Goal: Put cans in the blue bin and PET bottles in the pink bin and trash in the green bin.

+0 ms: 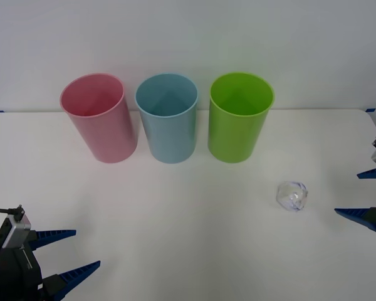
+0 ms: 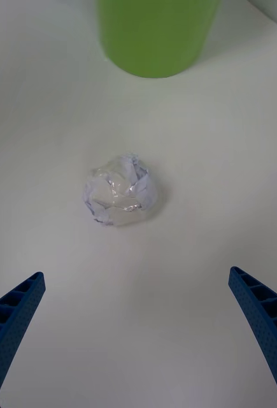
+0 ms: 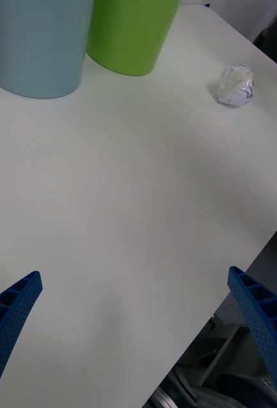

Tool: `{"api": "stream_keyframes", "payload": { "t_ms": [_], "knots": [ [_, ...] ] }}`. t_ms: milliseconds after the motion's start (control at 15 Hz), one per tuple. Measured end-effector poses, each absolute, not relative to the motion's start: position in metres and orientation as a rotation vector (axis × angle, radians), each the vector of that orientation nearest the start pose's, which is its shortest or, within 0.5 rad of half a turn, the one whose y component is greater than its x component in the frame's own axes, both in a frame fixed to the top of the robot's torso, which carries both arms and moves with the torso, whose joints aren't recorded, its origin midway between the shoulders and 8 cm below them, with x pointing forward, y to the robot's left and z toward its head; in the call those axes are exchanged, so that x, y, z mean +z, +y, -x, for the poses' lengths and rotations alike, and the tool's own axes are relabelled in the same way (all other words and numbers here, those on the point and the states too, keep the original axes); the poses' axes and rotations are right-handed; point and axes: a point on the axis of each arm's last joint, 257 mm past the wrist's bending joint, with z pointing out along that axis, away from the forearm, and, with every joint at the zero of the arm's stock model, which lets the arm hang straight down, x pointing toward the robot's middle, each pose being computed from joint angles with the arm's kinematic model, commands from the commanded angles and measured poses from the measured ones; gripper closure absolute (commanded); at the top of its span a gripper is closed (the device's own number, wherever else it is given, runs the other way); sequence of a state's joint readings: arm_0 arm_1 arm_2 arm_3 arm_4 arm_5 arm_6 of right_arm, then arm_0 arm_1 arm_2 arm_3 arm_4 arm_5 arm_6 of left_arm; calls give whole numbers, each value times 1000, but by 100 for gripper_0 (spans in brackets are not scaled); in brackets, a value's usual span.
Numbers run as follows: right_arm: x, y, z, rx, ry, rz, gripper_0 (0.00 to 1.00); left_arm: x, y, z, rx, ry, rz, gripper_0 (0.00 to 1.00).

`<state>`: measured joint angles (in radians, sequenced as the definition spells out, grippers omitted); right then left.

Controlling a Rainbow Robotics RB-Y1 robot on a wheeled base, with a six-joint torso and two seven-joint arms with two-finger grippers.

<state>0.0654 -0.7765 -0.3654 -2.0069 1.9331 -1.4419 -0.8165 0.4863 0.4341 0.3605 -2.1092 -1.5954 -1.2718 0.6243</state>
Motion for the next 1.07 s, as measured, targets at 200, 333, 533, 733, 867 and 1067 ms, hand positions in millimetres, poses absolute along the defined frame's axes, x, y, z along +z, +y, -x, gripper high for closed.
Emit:
{"api": "stream_keyframes", "payload": {
  "t_ms": [200,333,533,733,867,1067],
  "knots": [
    [-213,-345,-392,152,2242,1017,0,-252,235,-285,-678,2028,-706,0],
    [-219,-345,-393,169,2251,1005,0,-252,235,-285,-678,2028,-706,0],
    [-229,-341,-398,163,2257,982,0,-252,235,-285,-678,2028,-706,0],
    [-240,-332,-405,148,2256,965,0,-252,235,-285,-678,2028,-706,0],
    [-245,-326,-410,138,2259,963,0,-252,235,-285,-678,2028,-706,0],
    [-255,-318,-416,167,2271,954,0,-252,235,-285,-678,2028,-706,0]
  ]
}}
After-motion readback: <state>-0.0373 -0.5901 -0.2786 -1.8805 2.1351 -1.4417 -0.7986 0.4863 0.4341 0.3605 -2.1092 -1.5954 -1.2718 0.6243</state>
